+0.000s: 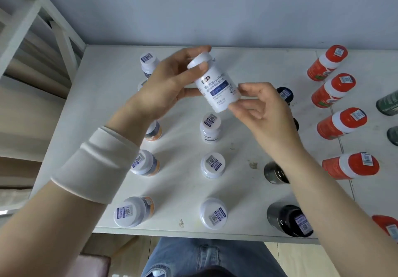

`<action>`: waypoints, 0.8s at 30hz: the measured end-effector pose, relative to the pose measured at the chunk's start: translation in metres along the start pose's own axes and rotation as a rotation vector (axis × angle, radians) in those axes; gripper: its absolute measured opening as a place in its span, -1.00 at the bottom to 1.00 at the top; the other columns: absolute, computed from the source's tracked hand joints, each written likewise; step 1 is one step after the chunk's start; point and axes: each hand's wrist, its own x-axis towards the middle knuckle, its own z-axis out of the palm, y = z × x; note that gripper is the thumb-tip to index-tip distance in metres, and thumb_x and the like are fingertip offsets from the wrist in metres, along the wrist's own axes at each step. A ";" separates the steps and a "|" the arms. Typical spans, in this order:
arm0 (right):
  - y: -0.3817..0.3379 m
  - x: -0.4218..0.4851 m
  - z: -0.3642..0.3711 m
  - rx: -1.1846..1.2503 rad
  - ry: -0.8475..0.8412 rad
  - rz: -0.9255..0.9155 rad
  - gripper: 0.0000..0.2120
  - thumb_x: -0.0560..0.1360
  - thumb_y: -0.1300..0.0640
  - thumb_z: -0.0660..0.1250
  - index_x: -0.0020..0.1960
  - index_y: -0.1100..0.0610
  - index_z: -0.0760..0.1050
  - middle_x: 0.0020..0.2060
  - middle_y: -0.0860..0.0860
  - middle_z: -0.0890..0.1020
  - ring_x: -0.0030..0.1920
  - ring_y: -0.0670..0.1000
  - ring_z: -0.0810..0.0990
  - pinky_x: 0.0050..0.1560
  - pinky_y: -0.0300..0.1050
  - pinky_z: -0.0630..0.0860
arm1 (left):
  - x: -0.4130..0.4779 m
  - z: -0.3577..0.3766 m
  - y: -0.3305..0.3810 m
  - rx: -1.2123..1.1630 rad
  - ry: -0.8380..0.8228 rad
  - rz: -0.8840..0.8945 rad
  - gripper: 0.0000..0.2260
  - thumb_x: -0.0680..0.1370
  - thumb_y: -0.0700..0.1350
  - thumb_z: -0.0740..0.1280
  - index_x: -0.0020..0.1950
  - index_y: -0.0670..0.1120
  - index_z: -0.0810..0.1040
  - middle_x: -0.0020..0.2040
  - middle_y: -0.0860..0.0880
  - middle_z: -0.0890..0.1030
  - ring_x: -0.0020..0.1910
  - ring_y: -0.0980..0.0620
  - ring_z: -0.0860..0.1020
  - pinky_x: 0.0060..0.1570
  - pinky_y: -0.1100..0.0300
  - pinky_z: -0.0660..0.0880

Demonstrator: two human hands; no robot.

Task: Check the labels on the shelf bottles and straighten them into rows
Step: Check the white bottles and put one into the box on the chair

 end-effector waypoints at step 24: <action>0.027 0.073 -0.010 -0.948 -0.249 -0.062 -0.63 0.51 0.06 0.30 0.26 0.18 0.39 0.19 0.13 0.45 0.23 0.16 0.40 0.13 -0.03 0.34 | 0.063 -0.021 -0.057 1.012 -0.142 0.354 -0.64 0.45 -0.13 0.41 0.21 -0.16 0.48 0.13 -0.12 0.49 0.06 0.09 0.45 0.10 0.28 0.43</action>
